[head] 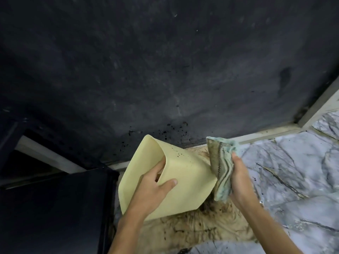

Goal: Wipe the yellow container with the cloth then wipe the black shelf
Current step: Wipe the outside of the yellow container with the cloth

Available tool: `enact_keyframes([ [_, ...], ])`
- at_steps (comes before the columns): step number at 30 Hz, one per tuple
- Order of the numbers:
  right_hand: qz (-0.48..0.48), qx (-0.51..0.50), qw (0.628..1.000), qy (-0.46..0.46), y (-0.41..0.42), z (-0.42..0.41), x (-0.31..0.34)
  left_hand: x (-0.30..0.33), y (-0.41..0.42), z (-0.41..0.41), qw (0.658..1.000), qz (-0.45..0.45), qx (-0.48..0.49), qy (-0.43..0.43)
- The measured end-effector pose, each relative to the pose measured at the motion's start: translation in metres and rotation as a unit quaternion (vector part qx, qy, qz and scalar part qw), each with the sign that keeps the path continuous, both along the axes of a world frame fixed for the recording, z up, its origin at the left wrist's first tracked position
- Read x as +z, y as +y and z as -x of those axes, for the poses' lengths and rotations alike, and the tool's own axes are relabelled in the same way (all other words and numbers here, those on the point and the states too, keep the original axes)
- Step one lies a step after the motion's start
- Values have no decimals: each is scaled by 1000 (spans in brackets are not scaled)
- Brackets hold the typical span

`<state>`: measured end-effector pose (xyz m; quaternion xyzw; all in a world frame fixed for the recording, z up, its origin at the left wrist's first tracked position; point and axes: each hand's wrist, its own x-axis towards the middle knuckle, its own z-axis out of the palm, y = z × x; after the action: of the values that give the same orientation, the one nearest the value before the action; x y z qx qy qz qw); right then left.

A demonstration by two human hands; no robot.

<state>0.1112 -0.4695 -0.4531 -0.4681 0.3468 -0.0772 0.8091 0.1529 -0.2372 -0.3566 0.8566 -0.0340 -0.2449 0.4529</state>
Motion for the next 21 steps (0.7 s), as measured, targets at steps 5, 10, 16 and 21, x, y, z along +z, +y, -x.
enact_keyframes([
  [5,126,133,981,-71,38,-8,42,3,-9,1,999,-10,-2,-44],
  [10,224,299,925,-66,57,-33,68,-7,-15,11,997,-13,0,-75],
  [16,239,320,917,10,48,-30,29,0,-6,10,999,13,35,-12],
  [21,256,362,896,-3,54,-21,41,-2,-5,9,1000,15,1,1],
])
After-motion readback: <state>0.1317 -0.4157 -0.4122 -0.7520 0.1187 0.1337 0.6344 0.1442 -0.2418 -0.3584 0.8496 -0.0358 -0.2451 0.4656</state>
